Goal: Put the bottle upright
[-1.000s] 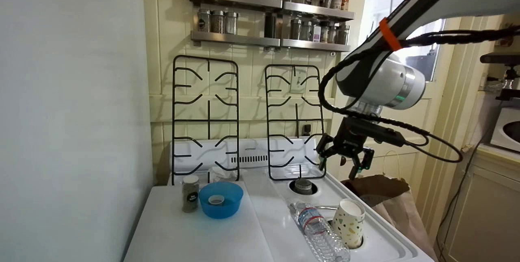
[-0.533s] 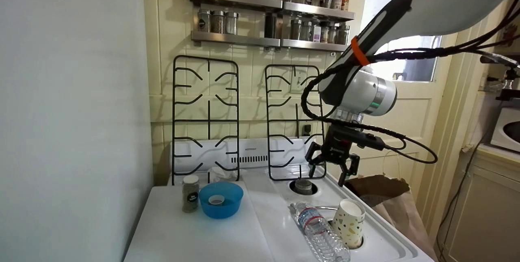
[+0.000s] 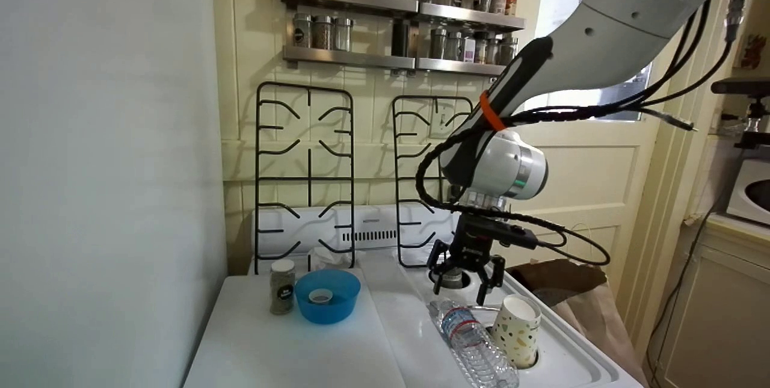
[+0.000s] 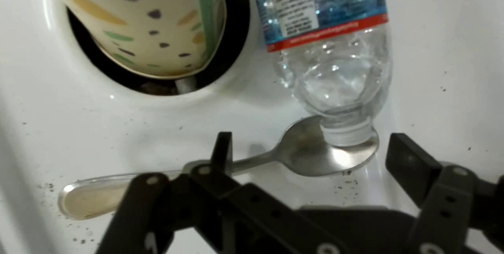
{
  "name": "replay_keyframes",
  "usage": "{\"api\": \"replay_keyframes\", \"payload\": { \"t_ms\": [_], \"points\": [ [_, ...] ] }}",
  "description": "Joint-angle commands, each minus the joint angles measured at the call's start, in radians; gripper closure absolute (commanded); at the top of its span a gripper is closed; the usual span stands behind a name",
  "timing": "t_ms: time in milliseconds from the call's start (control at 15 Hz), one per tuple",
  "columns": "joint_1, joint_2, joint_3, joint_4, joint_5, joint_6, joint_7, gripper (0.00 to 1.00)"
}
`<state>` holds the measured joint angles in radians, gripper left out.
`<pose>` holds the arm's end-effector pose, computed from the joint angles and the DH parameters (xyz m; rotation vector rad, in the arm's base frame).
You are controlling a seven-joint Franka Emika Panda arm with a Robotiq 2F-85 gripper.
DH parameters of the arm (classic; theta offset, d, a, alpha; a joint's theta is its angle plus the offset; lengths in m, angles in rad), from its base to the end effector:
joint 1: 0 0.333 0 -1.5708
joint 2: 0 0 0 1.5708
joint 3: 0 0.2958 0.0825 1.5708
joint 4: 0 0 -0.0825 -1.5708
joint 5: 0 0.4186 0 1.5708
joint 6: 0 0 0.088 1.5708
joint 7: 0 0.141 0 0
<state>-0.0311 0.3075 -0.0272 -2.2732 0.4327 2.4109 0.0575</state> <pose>0.5256 -0.0197 0.1269 -2.8036 0.6620 0.2392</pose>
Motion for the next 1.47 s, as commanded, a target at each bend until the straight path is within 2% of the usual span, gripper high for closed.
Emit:
{"api": "replay_keyframes", "payload": {
  "t_ms": [0, 133, 267, 333, 467, 600, 667, 733, 800, 1133, 1267, 1400],
  "points": [
    [-0.009, 0.067, 0.03, 0.069, -0.012, 0.004, -0.007, 0.0],
    [-0.004, 0.063, 0.041, 0.075, -0.022, -0.003, -0.002, 0.0],
    [0.002, 0.044, 0.049, 0.069, -0.03, -0.029, 0.009, 0.06],
    [0.004, 0.037, 0.053, 0.063, -0.032, -0.032, 0.011, 0.03],
    [0.014, 0.018, 0.052, 0.046, -0.054, -0.058, 0.035, 0.05],
    [0.019, 0.009, 0.048, 0.036, -0.073, -0.072, 0.049, 0.1],
    [0.019, 0.009, 0.049, 0.035, -0.076, -0.08, 0.05, 0.26],
    [0.018, 0.009, 0.049, 0.035, -0.079, -0.085, 0.049, 0.34],
    [0.018, 0.008, 0.049, 0.035, -0.082, -0.09, 0.049, 0.37],
    [0.02, 0.013, 0.04, 0.037, -0.118, -0.092, 0.057, 0.77],
    [0.023, 0.01, 0.037, 0.035, -0.141, -0.092, 0.064, 0.89],
    [0.027, -0.004, 0.035, 0.026, -0.164, -0.089, 0.073, 0.92]
  ]
}}
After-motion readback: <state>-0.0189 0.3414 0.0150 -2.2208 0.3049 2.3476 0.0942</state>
